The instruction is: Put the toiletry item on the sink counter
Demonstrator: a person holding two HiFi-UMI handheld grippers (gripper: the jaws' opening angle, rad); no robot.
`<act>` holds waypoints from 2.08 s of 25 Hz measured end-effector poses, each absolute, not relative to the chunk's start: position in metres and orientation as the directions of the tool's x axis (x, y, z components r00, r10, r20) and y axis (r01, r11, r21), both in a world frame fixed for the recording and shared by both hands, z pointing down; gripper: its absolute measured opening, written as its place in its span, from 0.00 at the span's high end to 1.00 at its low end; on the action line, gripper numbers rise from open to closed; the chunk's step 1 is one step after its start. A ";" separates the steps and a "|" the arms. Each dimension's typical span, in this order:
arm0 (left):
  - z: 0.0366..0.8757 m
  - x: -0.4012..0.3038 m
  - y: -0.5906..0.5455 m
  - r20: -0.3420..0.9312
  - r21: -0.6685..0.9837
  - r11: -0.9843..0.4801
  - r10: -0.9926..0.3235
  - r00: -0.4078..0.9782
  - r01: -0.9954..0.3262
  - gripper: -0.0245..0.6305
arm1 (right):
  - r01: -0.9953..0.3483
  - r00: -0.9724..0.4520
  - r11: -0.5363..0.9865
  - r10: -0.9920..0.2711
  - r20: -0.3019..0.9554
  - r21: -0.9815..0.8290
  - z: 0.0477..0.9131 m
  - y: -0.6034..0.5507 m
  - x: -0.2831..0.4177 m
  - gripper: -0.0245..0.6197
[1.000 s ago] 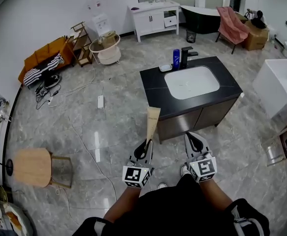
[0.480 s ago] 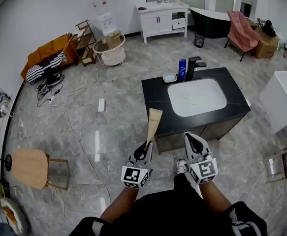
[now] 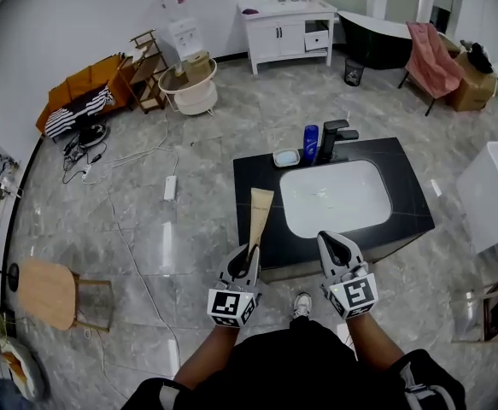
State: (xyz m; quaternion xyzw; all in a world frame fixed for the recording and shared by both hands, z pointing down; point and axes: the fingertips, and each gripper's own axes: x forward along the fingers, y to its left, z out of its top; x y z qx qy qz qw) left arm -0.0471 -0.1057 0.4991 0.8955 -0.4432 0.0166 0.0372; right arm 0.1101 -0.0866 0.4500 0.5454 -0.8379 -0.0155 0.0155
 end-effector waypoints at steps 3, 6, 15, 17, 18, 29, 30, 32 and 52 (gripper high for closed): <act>0.500 -0.026 -0.133 0.065 0.057 -0.598 -0.797 0.601 -0.800 0.89 | -0.909 -0.414 0.414 -0.910 0.011 0.040 0.450 -0.115 0.130 0.95; 0.508 -0.013 -0.159 0.083 0.067 -0.582 -0.806 0.586 -0.811 0.89 | -0.896 -0.442 0.443 -0.897 0.021 0.039 0.454 -0.141 0.141 0.95; 0.525 -0.009 -0.196 0.122 0.087 -0.509 -0.848 0.516 -0.857 0.89 | -0.880 -0.474 0.474 -0.880 0.042 0.000 0.470 -0.189 0.159 0.95; 0.529 -0.014 -0.205 0.134 0.081 -0.494 -0.855 0.500 -0.866 0.89 | -0.880 -0.474 0.475 -0.879 0.046 -0.007 0.475 -0.200 0.159 0.95; 0.532 -0.016 -0.210 0.142 0.073 -0.490 -0.857 0.495 -0.869 0.89 | -0.881 -0.473 0.473 -0.880 0.045 -0.012 0.477 -0.205 0.158 0.95; 0.580 -0.025 -0.250 0.261 0.032 -0.484 -0.840 0.475 -0.875 0.89 | -0.891 -0.453 0.454 -0.889 0.071 -0.007 0.484 -0.246 0.155 0.95; 0.584 -0.027 -0.254 0.271 0.035 -0.479 -0.840 0.470 -0.877 0.89 | -0.890 -0.454 0.455 -0.887 0.079 -0.007 0.486 -0.249 0.154 0.95; 0.593 -0.030 -0.260 0.290 0.039 -0.471 -0.839 0.461 -0.881 0.89 | -0.887 -0.460 0.461 -0.883 0.094 -0.011 0.493 -0.255 0.150 0.95; 0.730 -0.053 -0.300 0.595 0.071 -0.355 -0.735 0.326 -0.932 0.89 | -0.829 -0.551 0.557 -0.806 0.215 -0.038 0.547 -0.282 0.112 0.95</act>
